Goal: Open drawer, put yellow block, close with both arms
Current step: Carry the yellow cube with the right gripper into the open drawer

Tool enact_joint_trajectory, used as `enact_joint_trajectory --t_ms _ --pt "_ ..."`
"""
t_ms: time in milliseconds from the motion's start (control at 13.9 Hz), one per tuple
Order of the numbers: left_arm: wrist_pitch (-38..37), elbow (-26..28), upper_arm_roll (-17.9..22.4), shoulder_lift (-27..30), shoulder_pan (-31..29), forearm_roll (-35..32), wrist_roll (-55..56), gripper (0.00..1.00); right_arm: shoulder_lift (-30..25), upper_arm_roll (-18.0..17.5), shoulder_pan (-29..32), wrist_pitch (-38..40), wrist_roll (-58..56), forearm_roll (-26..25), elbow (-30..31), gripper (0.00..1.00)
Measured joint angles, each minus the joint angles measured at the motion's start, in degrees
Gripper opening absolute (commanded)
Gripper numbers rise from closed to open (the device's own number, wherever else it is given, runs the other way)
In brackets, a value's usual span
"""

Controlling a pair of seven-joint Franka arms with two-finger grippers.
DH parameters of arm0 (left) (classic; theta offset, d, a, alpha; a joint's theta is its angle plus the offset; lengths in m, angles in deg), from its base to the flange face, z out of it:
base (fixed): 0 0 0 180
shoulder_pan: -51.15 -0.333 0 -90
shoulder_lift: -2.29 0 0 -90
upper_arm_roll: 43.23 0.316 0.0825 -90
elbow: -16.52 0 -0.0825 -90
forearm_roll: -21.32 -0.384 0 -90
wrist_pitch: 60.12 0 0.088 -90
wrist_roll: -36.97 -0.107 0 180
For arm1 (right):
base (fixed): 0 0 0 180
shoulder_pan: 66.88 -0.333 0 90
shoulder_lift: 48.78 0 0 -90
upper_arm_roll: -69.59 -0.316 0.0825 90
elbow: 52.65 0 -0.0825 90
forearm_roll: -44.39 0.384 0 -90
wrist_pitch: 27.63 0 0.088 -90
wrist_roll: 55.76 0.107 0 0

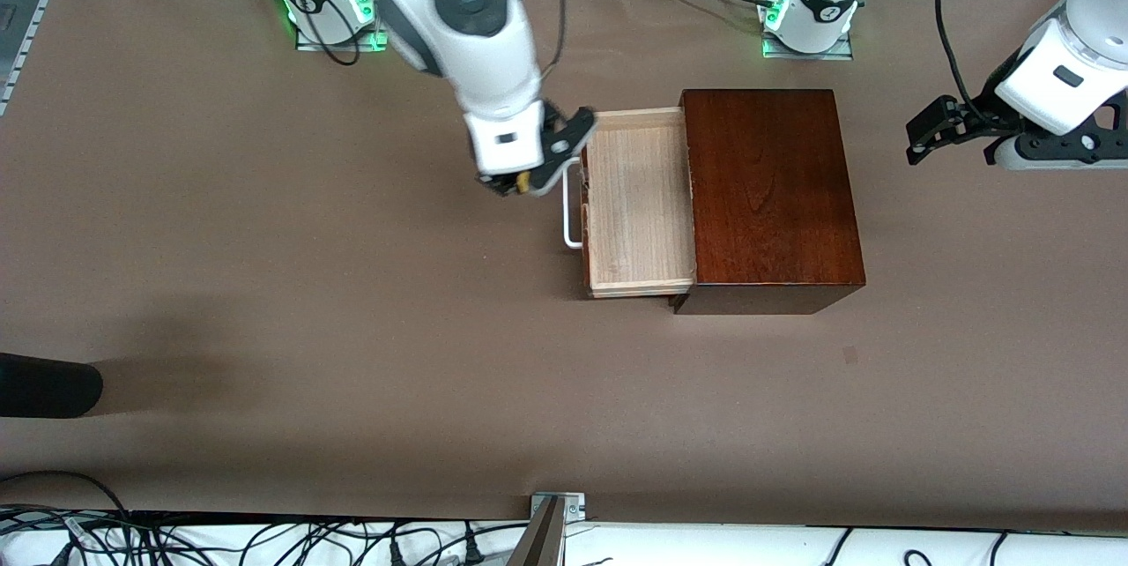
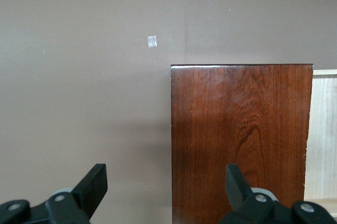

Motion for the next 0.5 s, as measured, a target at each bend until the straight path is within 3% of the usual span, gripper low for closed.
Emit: enact_joint_trajectory --t_ms 288,504 --pt "-0.01 0.37 0.06 -0.14 -0.04 0.00 -1.47 1.00 7.50 0.12 -9.62 -3.41 -0.31 -7.71 -5.71 0.00" --pt "-0.01 0.37 -0.25 -0.14 -0.03 0.00 -1.52 1.00 10.66 0.33 -11.53 -4.36 -3.42 -8.65 -6.46 0.00"
